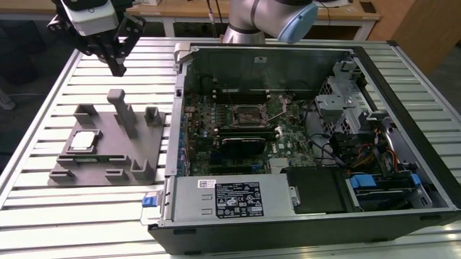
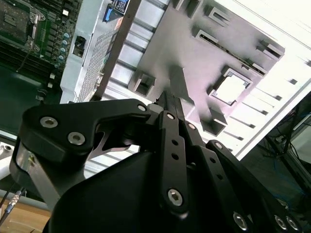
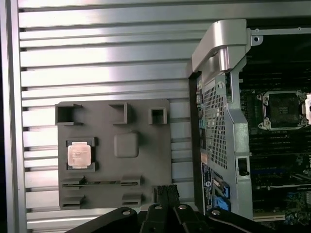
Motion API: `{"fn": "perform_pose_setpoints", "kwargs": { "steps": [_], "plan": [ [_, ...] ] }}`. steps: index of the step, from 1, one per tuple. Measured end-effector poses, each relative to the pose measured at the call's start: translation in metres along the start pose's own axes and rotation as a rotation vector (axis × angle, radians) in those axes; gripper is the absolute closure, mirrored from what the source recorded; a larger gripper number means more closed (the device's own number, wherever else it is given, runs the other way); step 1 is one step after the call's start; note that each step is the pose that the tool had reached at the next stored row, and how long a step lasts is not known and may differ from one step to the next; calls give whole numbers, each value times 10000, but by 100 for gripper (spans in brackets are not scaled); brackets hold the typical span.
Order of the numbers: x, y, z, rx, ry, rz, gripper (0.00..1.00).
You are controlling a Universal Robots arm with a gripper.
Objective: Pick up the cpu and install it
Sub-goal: 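Reach for the cpu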
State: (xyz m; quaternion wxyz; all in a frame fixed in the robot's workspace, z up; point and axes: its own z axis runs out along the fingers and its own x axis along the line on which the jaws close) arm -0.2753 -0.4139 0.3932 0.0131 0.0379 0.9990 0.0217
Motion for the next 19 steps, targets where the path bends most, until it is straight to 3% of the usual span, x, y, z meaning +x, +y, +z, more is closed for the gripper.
{"fn": "perform_pose_setpoints", "kwargs": {
  "steps": [19],
  "plan": [
    [255,-39,-6,0,0,-1,89]
  ]
}}
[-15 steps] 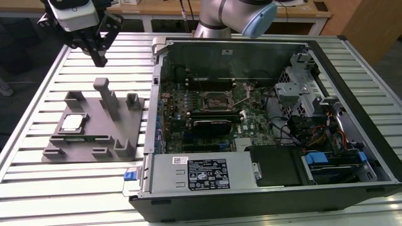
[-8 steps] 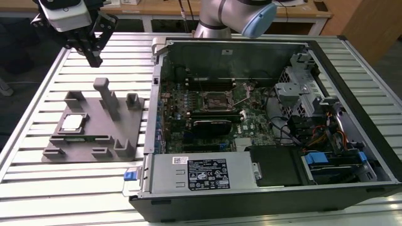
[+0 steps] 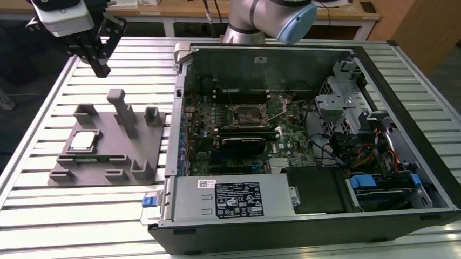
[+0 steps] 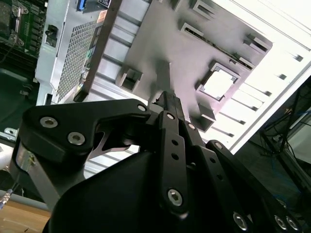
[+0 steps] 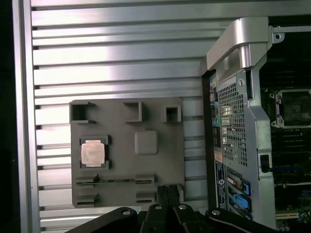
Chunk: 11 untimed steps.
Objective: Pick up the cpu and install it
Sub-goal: 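Reach for the cpu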
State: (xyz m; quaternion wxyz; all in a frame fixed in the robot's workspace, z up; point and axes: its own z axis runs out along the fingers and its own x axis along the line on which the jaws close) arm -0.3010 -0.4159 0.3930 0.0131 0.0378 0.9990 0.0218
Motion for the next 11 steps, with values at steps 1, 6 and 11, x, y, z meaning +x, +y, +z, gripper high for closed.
{"fn": "perform_pose_setpoints", "kwargs": {
  "steps": [1,6,11],
  "plan": [
    [15,-2,0,0,1,0,89],
    [84,-8,9,0,0,1,89],
    [146,-14,31,0,0,1,89]
  ]
}}
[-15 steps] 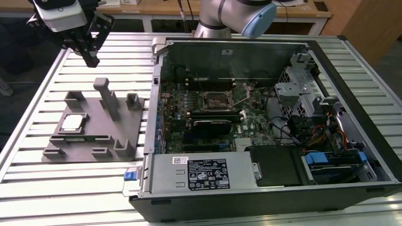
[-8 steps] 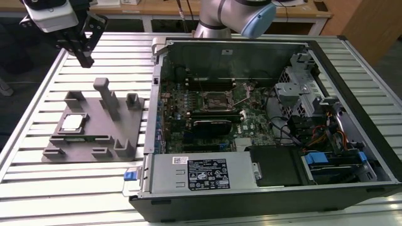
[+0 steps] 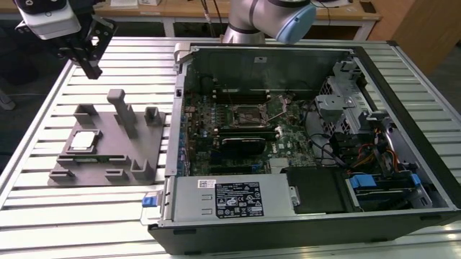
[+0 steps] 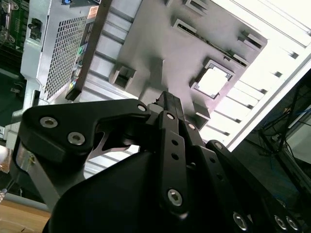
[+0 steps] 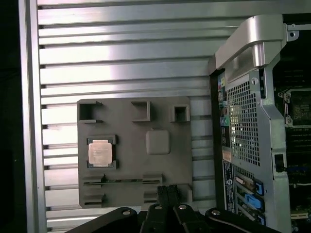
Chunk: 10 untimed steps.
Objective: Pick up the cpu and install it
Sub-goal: 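Reach for the cpu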
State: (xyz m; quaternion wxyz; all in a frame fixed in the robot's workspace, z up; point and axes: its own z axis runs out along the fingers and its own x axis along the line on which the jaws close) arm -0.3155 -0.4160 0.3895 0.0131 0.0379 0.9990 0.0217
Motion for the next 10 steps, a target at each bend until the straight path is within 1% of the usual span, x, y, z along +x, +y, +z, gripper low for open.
{"fn": "perform_pose_setpoints", "kwargs": {
  "steps": [6,10],
  "plan": [
    [92,-8,30,-1,0,0,89],
    [135,-12,44,0,0,0,89]
  ]
}}
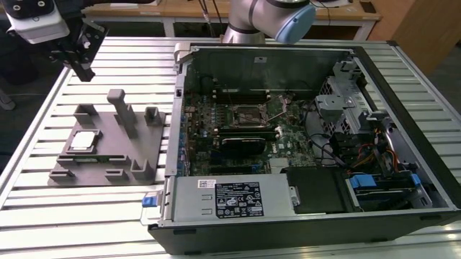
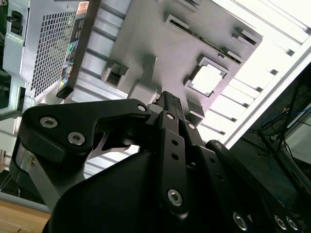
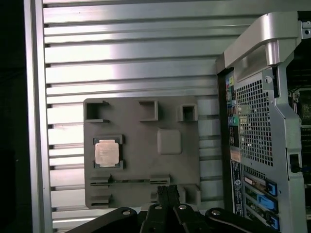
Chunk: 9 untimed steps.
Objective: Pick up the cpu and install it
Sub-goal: 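Reach for the cpu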
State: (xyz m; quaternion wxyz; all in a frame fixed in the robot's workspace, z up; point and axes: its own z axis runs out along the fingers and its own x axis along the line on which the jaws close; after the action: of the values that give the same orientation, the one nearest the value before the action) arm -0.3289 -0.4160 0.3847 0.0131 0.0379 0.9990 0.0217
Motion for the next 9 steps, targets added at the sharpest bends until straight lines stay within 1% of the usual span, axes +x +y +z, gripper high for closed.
{"fn": "perform_pose_setpoints", "kwargs": {
  "steps": [9],
  "plan": [
    [67,-6,25,0,0,0,89]
  ]
}}
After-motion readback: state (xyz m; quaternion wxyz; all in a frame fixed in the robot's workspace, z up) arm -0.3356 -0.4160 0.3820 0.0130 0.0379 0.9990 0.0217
